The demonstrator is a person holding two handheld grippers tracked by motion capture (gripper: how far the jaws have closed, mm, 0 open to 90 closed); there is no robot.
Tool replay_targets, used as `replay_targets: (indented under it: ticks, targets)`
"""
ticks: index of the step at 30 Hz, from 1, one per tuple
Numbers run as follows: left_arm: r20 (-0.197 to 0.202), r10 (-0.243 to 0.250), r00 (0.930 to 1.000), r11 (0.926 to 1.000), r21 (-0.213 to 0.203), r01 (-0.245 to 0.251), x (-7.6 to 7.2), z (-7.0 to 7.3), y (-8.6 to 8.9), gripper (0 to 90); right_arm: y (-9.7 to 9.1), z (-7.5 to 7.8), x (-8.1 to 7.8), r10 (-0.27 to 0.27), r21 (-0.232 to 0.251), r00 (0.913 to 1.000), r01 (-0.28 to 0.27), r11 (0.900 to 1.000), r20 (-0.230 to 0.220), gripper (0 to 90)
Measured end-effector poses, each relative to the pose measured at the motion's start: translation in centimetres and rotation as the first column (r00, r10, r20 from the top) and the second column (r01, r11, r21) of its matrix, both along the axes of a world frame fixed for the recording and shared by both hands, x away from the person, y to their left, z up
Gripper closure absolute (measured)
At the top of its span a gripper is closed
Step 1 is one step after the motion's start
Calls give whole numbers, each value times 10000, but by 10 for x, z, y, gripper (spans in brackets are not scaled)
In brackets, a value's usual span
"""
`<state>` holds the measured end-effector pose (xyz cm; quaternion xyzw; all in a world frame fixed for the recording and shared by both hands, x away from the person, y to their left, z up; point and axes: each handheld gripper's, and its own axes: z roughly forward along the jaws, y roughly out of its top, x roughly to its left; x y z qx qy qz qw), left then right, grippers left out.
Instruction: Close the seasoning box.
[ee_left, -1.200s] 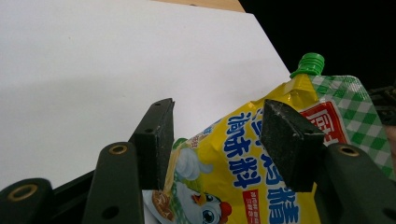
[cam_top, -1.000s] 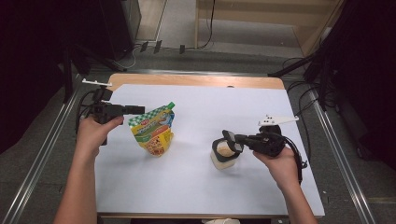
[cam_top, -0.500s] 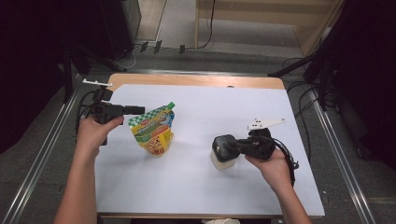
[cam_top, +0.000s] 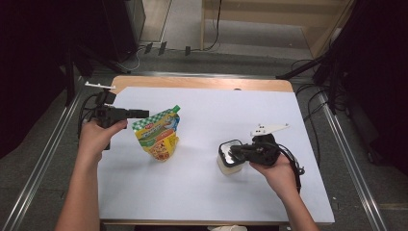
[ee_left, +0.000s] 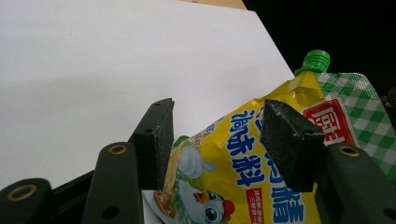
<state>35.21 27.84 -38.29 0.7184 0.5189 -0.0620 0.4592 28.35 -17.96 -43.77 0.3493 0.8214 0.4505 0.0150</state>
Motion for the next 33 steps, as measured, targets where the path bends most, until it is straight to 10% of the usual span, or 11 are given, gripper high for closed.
replay_targets:
  ticks: [33]
  targets:
    - [-70, 54, 10000, 10000, 27, -54, 0, -3, 2, 445, -51, 6, 11, -1545, 206, 9836, 1532, 9880, 933, 587]
